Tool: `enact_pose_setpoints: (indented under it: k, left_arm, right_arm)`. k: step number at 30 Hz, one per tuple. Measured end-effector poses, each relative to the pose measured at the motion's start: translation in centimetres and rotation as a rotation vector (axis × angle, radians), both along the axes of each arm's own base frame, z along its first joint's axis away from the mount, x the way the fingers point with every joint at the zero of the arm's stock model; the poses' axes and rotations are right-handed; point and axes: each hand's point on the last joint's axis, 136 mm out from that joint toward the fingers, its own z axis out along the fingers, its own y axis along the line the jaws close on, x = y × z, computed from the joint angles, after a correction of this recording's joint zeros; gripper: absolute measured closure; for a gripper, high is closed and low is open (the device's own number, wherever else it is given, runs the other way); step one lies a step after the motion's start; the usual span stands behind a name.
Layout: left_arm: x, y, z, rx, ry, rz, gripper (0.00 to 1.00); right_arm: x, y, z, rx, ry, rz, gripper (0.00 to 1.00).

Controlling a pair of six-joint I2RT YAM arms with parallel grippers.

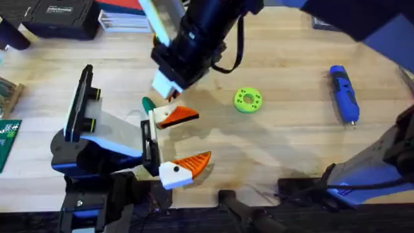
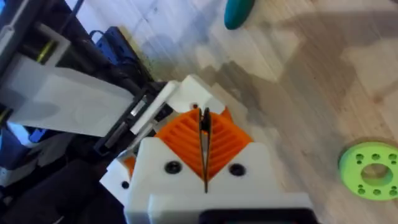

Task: Pick up the gripper from the table and insert it into the empty holder that is missing its gripper. Then pick up a screw, insert it into the mounting hole, and use the screwdriver to tighten it. Finally, clean up the table by picking up the vegetable and placing it into the bucket.

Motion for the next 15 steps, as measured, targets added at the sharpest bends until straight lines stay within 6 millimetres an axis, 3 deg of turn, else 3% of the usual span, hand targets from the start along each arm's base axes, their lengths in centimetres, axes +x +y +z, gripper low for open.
enact_pose_setpoints:
  k: [15]
  left_arm:
    - [0.0, 0.0, 0.0, 0.000, 0.000, 0.000, 0.015]
  right_arm:
    - [-1.7, 0.9, -0.6, -0.031, -0.019, 0.053, 0.994]
